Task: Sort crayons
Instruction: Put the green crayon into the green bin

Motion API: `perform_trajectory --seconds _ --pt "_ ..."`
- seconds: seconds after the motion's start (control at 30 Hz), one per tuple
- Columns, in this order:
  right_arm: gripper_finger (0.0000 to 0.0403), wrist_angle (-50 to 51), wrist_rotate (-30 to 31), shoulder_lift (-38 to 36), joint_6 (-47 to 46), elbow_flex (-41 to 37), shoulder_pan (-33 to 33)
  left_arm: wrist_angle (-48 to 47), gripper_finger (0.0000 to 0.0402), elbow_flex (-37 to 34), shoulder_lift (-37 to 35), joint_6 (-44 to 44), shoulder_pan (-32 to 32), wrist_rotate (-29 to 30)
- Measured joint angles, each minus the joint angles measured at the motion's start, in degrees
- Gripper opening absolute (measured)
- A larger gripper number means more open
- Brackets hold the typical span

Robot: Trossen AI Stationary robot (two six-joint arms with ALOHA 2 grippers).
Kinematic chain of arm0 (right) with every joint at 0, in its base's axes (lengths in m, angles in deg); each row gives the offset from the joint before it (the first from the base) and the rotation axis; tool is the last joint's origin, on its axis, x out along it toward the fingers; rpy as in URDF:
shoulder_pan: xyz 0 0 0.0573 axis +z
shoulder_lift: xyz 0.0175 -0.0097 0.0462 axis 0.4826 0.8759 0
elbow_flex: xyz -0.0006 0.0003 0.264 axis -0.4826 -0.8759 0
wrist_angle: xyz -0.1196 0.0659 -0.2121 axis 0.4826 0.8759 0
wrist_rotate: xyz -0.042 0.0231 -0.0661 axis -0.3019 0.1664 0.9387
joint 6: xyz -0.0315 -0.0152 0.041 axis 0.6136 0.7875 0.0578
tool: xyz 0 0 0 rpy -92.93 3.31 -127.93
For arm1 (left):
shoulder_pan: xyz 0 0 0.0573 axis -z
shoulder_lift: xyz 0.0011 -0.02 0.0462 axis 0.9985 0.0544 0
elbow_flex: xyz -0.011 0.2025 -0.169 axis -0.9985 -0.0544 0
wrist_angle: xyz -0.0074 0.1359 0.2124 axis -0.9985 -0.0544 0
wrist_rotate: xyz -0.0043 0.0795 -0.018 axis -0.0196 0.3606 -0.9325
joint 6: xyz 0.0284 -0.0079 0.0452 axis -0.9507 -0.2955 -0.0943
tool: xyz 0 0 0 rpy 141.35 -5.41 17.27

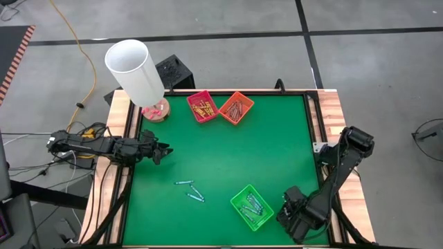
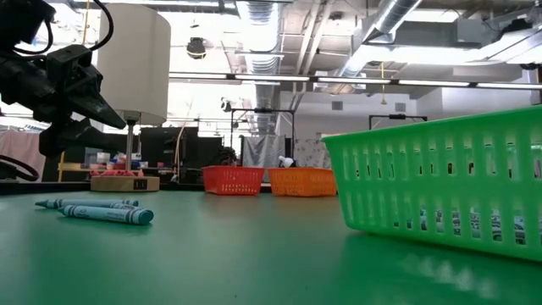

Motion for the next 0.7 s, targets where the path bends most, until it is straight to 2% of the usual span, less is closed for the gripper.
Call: perform_trajectory --seconds 0.2,0.37,0.5,0.7 --pt "0.0064 -0.17 0.73 -1.31 11.63 7.19 -7.05 -0.01 0.0215 0.0 -0.01 -0.02 -0.01 -0.01" --pt "0.0064 -4.01 7.61 -1.31 29.29 13.7 -15.3 0.0 0.0215 0.02 -0.01 -0.01 -0.01 0.01" --pt "0.0064 -14.92 12.7 -1.24 48.6 15.11 -22.32 0.0 0.0215 0.01 -0.01 0.0 0.0 -0.01" --pt "0.0064 -36.11 12.35 1.39 76.6 15.13 -31.88 0.0 0.0215 0.02 -0.01 -0.01 -0.01 -0.01"
